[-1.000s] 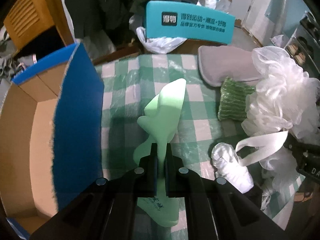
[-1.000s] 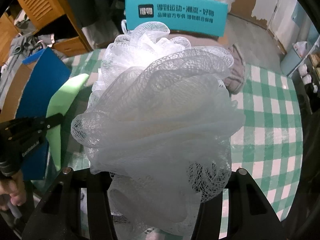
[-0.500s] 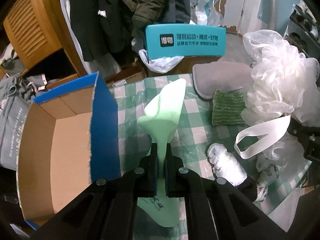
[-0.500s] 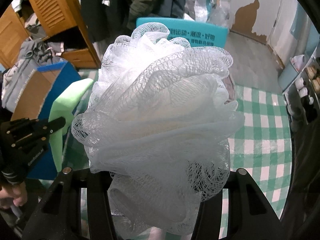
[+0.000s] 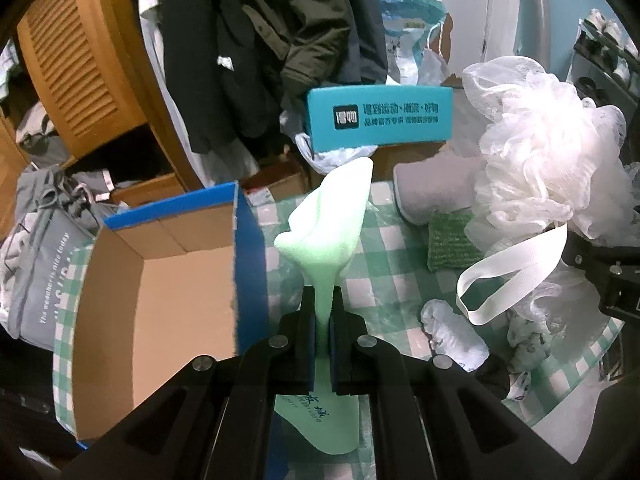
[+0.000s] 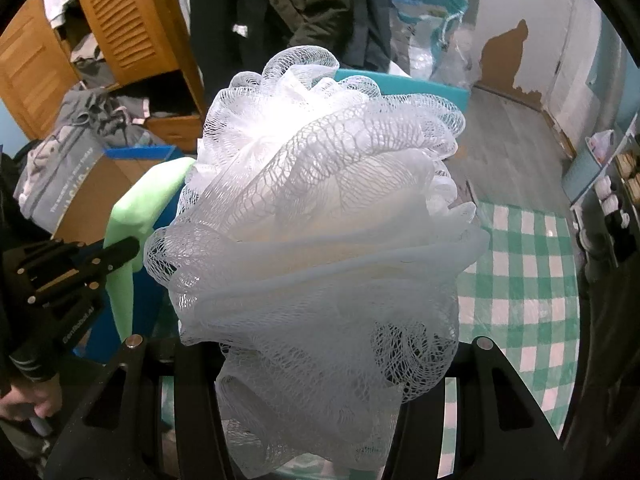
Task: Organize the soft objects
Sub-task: 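Lift the green cloth and bath puff and carry both over the box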
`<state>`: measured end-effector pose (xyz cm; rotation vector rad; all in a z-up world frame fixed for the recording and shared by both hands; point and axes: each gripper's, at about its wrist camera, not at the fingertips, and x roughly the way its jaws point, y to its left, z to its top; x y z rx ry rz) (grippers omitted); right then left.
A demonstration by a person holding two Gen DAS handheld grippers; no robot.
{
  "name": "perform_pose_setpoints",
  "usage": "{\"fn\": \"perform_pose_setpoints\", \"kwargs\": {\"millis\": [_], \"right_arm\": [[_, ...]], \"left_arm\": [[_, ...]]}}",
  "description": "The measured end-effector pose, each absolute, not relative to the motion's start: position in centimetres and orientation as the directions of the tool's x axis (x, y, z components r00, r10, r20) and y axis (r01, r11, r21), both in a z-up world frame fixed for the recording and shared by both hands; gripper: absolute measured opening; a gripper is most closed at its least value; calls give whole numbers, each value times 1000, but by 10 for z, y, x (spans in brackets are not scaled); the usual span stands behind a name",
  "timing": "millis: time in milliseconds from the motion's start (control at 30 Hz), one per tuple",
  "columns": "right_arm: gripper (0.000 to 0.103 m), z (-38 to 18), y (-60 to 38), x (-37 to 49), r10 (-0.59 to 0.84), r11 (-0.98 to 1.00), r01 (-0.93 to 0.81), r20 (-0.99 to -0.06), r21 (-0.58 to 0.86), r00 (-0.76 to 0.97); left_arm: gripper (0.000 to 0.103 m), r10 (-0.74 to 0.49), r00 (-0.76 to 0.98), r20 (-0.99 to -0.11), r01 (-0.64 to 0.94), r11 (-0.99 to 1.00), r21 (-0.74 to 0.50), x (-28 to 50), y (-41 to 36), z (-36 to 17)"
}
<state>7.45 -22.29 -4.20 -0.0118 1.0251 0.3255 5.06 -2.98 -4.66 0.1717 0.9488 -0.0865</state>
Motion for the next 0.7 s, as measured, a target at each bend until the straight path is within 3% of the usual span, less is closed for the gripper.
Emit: {"fn": "perform_pose_setpoints", "kwargs": {"millis": [700], "right_arm": [[49,-11,-149,82,350,908,-384,-804,167,480]], "left_arm": [[5,68,657,-750,31,993,118,34,36,-7]]}}
